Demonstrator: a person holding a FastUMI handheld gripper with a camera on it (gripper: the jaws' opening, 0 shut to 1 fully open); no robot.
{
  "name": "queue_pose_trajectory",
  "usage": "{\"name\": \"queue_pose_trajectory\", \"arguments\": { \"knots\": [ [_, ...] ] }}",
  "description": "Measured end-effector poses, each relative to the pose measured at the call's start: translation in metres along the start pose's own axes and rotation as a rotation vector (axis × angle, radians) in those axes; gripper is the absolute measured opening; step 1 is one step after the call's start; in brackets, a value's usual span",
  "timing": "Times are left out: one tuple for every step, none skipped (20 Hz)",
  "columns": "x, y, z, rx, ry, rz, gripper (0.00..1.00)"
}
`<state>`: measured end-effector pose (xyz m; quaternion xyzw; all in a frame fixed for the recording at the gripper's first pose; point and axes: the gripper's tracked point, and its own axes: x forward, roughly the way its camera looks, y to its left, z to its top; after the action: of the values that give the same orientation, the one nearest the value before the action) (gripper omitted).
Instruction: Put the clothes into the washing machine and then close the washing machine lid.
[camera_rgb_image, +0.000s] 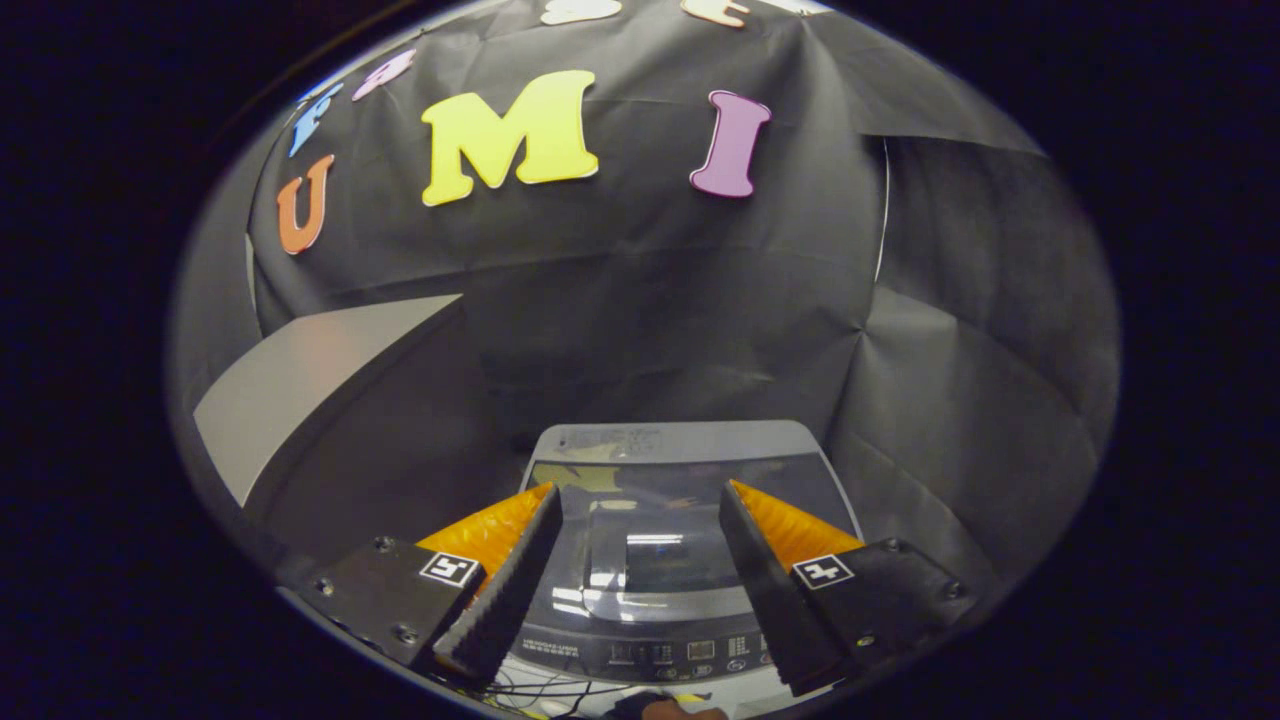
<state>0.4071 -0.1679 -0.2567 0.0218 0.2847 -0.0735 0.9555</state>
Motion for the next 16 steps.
{"name": "queue_pose_trajectory", "arguments": {
  "knots": [
    [-0.003, 0.002, -0.003, -0.002, 0.003, -0.006, 0.99],
    [-0.006, 0.003, -0.004, -0.005, 0.006, -0.01, 0.99],
    [-0.009, 0.004, -0.005, -0.01, 0.005, -0.014, 0.99],
    [-0.012, 0.005, -0.006, -0.014, 0.007, -0.02, 0.99],
    [-0.015, 0.005, -0.006, -0.013, 0.004, -0.023, 0.99],
    [-0.019, 0.007, -0.005, -0.007, 0.002, -0.028, 0.99],
    [-0.022, 0.007, -0.006, 0.001, -0.002, -0.03, 0.99],
    [-0.027, 0.008, -0.005, 0.009, -0.009, -0.032, 0.99],
    [-0.033, 0.009, -0.006, 0.016, -0.017, -0.034, 0.99],
    [-0.039, 0.008, -0.006, 0.022, -0.024, -0.038, 0.99],
    [-0.044, 0.007, -0.007, 0.025, -0.03, -0.04, 0.99],
    [-0.05, 0.006, -0.007, 0.024, -0.036, -0.042, 0.99],
    [-0.055, 0.002, -0.005, 0.023, -0.045, -0.049, 0.99],
    [-0.059, -0.001, -0.002, 0.022, -0.055, -0.054, 0.99],
    [-0.063, -0.004, 0.002, 0.024, -0.066, -0.06, 0.99],
    [-0.068, -0.005, 0.008, 0.032, -0.084, -0.058, 0.99]
  ]
}}
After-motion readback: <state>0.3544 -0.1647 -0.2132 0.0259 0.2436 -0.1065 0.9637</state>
